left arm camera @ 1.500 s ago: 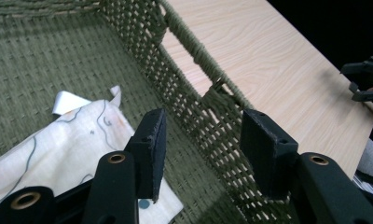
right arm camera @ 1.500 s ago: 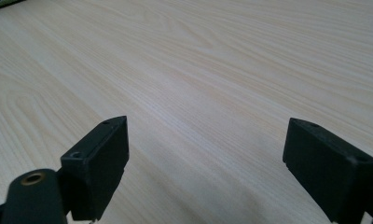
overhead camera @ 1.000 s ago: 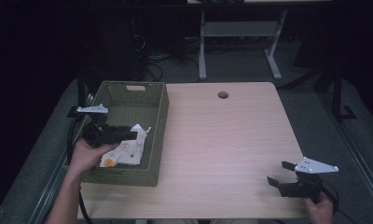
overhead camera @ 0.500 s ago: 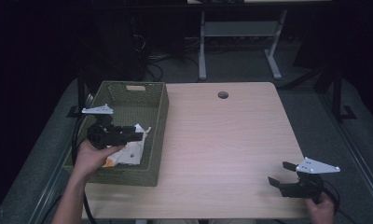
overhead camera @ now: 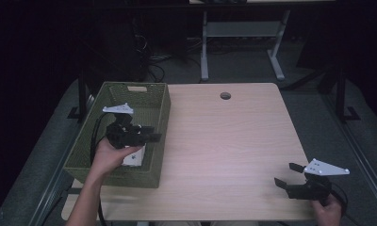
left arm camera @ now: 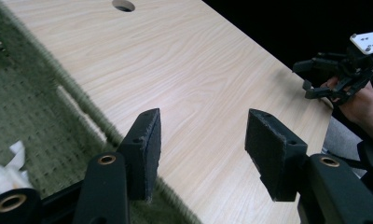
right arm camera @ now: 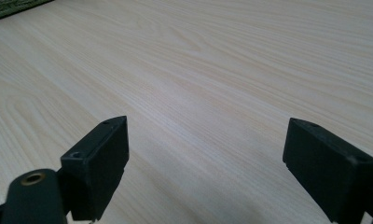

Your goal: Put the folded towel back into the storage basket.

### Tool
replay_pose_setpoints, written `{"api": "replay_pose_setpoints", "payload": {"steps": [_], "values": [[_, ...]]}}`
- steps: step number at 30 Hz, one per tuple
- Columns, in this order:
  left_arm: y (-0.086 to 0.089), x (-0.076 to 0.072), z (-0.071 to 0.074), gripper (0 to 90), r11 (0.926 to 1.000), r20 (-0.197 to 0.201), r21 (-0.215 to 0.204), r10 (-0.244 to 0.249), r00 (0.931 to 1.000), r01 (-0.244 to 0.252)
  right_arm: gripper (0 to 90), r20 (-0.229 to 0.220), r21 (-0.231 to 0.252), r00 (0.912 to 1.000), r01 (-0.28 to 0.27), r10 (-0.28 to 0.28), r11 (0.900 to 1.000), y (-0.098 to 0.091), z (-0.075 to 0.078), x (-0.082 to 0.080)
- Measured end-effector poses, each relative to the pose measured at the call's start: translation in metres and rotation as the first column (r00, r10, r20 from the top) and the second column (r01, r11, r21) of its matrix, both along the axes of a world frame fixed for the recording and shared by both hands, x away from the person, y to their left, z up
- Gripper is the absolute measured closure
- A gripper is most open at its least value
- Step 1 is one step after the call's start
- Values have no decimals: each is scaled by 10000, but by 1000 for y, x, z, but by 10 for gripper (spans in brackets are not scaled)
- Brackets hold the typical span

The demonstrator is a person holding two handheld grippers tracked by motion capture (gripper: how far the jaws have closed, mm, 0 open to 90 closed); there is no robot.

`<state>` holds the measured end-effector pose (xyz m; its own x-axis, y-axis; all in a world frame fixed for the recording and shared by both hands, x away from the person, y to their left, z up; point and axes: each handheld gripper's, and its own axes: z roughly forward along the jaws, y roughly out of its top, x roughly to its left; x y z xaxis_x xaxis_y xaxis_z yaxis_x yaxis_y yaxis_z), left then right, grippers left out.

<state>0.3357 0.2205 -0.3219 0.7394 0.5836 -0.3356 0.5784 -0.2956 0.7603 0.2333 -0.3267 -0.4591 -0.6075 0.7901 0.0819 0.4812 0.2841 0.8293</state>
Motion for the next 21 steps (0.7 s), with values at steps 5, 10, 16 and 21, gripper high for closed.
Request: {"api": "replay_pose_setpoints", "payload": {"steps": [5,10,16,21], "values": [[-13,-3,0,456,9996,65,-169,-224,9997,225,137,-8,8,10000,-19,19,10000,1,0,0],[-22,-6,0,453,9991,147,-221,-360,9992,363,137,-33,-4,10000,-50,50,10000,2,0,-1],[-34,-11,2,453,9977,404,-355,-557,9976,572,137,-38,-22,10000,-65,65,10000,2,0,0],[-49,-14,2,442,9958,541,-432,-782,9955,805,137,-44,43,10000,15,-14,10000,1,-1,-1]]}}
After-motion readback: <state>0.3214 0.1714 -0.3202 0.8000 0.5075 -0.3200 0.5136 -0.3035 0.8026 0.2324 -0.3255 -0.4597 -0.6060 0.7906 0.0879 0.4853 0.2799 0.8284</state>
